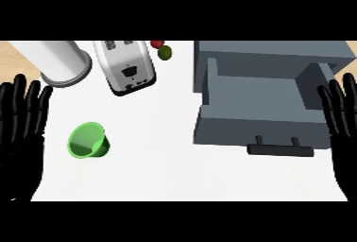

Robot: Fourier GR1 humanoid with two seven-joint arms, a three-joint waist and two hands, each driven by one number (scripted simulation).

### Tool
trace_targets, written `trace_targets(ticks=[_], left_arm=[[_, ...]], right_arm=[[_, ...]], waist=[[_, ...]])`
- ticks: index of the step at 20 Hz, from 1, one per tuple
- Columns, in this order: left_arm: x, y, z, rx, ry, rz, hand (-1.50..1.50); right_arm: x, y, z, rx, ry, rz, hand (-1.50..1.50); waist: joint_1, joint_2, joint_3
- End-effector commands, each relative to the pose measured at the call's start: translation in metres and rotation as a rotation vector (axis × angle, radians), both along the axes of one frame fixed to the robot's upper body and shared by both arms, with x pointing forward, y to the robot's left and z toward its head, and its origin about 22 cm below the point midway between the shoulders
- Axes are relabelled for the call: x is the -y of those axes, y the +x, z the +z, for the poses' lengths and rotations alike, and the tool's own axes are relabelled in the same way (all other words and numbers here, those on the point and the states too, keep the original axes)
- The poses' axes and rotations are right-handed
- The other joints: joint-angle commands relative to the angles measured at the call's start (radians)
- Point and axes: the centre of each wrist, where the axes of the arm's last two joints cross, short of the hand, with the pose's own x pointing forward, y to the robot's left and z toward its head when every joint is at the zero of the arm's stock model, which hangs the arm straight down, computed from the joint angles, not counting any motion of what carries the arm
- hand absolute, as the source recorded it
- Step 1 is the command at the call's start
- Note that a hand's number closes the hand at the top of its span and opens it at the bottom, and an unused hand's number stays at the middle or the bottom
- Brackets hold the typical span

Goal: Pick up the cup, place it into the drawer and close the drawer

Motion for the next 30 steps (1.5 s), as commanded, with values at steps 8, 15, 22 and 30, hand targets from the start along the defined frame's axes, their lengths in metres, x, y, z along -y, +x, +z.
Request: trace_targets(ticks=[8,15,22,30], left_arm=[[0.010,0.018,-0.013,-0.068,-0.184,0.560,-1.50],[0.042,0.042,-0.021,-0.075,-0.199,0.597,-1.50],[0.038,0.060,-0.040,-0.070,-0.198,0.622,-1.50],[0.029,0.057,-0.046,-0.115,-0.205,0.655,-1.50]], right_arm=[[-0.032,0.003,-0.011,-0.102,0.059,0.121,-1.50],[-0.013,0.012,0.001,-0.116,0.054,0.103,-1.50],[-0.019,0.015,-0.001,-0.096,0.061,0.111,-1.50],[-0.024,0.016,-0.005,-0.102,0.051,0.106,-1.50]], waist=[[-0.036,0.023,0.032],[-0.035,0.020,0.033],[-0.035,0.020,0.032],[-0.034,0.020,0.032]])
